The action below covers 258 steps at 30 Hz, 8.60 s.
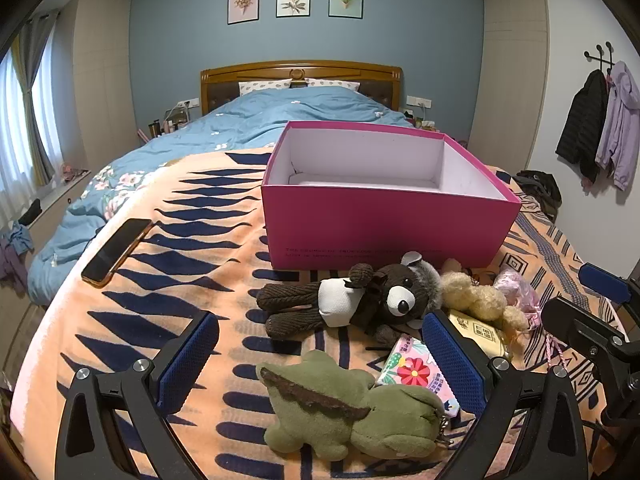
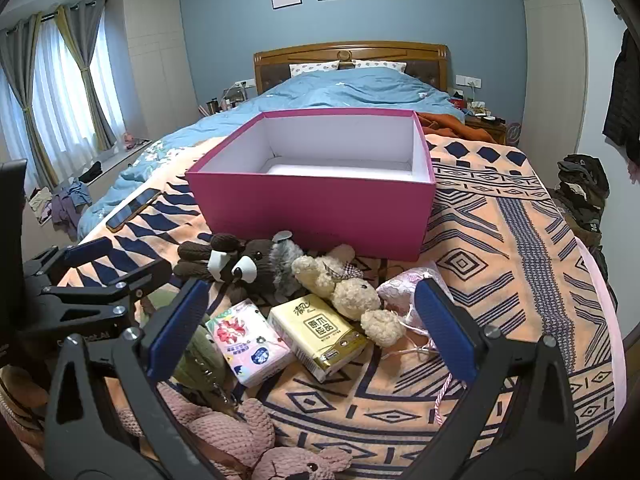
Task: Organize objects
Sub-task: 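Reach the right gripper to the pink knitted bunny and grasp it, then lift the pink knitted bunny with the right gripper over the magenta box, then lower the bunny into the box and open the right gripper, then reach the left gripper to the green plush dinosaur and grasp it, then lift the green dinosaur with the left gripper and carry it over the box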
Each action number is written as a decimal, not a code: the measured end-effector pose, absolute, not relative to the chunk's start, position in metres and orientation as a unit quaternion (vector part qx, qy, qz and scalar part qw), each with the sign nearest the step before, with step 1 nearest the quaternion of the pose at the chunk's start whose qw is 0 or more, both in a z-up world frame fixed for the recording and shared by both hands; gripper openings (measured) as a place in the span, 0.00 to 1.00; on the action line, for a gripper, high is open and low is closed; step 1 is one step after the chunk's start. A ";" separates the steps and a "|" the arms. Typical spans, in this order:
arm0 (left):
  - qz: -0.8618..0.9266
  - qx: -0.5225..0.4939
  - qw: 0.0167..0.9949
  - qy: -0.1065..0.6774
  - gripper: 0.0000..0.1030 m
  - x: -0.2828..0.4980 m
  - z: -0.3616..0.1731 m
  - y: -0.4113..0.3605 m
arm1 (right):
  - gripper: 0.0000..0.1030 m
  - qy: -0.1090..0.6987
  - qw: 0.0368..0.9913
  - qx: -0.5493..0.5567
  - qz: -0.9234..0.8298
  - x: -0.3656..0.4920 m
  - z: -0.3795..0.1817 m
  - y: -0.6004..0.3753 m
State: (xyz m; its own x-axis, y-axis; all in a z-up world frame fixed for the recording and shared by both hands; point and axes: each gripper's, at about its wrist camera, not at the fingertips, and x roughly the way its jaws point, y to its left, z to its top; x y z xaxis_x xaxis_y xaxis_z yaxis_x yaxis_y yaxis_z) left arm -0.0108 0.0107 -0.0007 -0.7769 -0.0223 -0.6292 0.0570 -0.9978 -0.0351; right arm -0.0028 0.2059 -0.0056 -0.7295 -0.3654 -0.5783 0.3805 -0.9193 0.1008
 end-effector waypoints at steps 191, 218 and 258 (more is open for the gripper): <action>-0.889 0.399 -0.196 0.107 0.61 -0.002 -0.056 -0.052 | 0.48 0.045 0.429 0.385 -0.816 0.006 -0.070 0.131; -0.879 0.401 -0.227 0.125 0.60 -0.034 -0.056 -0.033 | 0.49 0.020 0.429 0.374 -0.822 -0.031 -0.053 0.168; -0.937 0.282 -0.183 0.094 0.56 -0.120 0.081 -0.045 | 0.48 0.008 0.451 0.242 -0.859 -0.117 0.072 0.159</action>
State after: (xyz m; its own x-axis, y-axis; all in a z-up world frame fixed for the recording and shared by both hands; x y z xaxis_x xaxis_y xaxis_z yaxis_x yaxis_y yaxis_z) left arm -0.1196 -0.0448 0.0813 -0.7738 0.3954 -0.4949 -0.2889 -0.9156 -0.2799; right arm -0.1168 0.1589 0.0719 -0.4771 -0.7706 -0.4226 0.7784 -0.5937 0.2038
